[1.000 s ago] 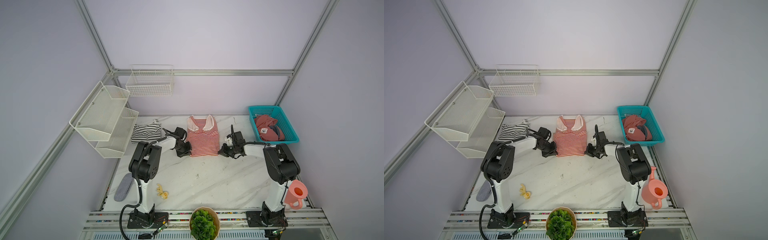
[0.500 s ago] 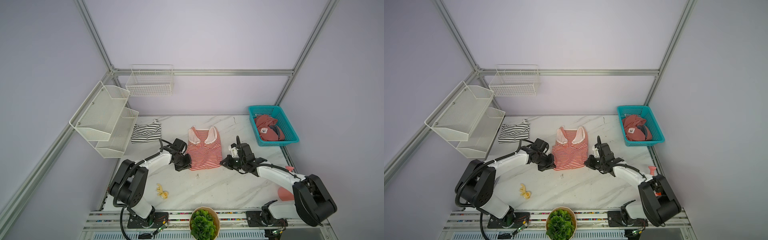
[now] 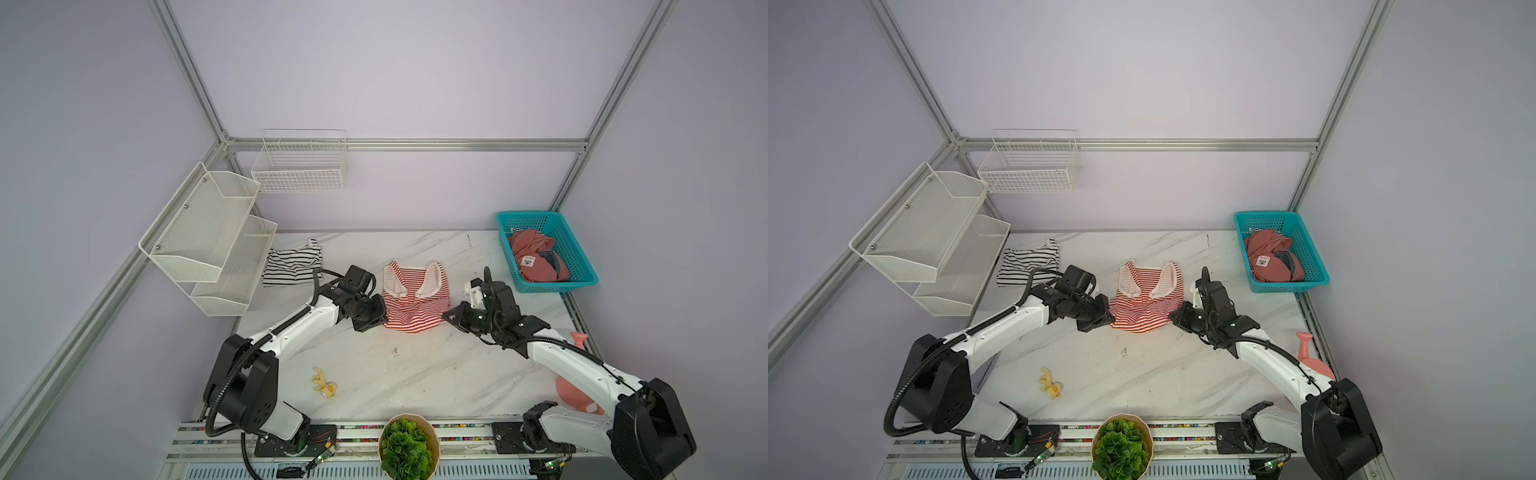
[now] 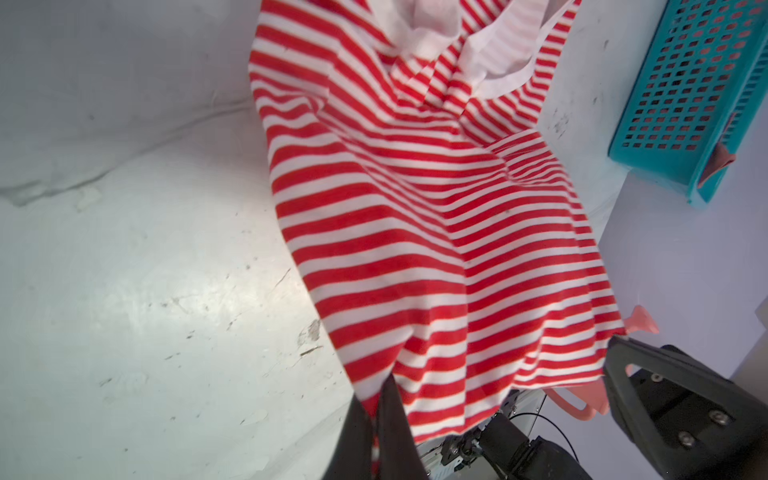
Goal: Fold and stack the tank tops
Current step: 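Lift the near edge with both grippers and fold it over toward the straps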
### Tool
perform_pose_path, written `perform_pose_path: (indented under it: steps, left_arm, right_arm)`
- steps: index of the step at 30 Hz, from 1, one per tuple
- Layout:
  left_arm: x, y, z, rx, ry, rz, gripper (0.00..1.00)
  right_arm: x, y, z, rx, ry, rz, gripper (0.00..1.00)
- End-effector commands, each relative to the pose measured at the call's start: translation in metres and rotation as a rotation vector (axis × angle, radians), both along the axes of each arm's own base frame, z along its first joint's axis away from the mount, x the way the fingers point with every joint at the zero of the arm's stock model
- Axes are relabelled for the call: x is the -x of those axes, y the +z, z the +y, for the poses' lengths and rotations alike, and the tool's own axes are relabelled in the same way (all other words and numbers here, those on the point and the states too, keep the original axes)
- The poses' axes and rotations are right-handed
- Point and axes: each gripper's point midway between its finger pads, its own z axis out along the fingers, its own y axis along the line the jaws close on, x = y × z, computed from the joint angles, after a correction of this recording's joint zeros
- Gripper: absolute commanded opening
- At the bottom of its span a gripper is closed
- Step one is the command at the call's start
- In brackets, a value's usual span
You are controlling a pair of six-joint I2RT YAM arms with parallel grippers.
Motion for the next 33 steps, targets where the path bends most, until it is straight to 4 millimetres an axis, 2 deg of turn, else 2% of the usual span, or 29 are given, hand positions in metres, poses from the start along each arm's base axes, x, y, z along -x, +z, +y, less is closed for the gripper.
perform_pose_path:
  steps: [1,7,12,14,17,22,26,29,33]
  left_arm:
    - [-0.042,0.048,-0.010,0.041,-0.005,-0.131,0.00]
    - [-0.075,0.062,-0.015,0.070,0.000,-0.162,0.00]
    - [-0.086,0.081,-0.021,0.101,-0.013,-0.201,0.00]
    - [-0.082,0.083,-0.021,0.103,-0.017,-0.203,0.00]
    - [-0.066,0.076,-0.019,0.095,-0.015,-0.179,0.00]
    - [-0.021,0.054,-0.023,0.088,-0.042,-0.106,0.00]
    - [0.004,0.043,-0.018,0.082,-0.026,-0.064,0.00]
    - [0.001,0.045,-0.013,0.064,-0.003,-0.083,0.00]
    - [-0.024,0.056,-0.018,0.055,-0.008,-0.128,0.00]
  right_arm:
    - [-0.017,0.005,0.001,0.019,-0.021,-0.003,0.00]
    - [-0.051,0.019,-0.004,0.010,-0.067,-0.030,0.00]
    - [-0.064,0.047,0.000,-0.032,-0.058,-0.102,0.00]
    - [-0.062,0.044,0.000,-0.031,-0.052,-0.093,0.00]
    - [-0.052,0.037,-0.004,-0.040,-0.065,-0.070,0.00]
    - [-0.020,0.033,-0.008,-0.079,-0.075,-0.047,0.00]
    - [-0.003,0.035,-0.012,-0.089,-0.085,-0.044,0.00]
    - [-0.003,0.037,-0.014,-0.081,-0.096,-0.045,0.00]
    - [-0.018,0.031,-0.010,-0.045,-0.093,-0.027,0.00]
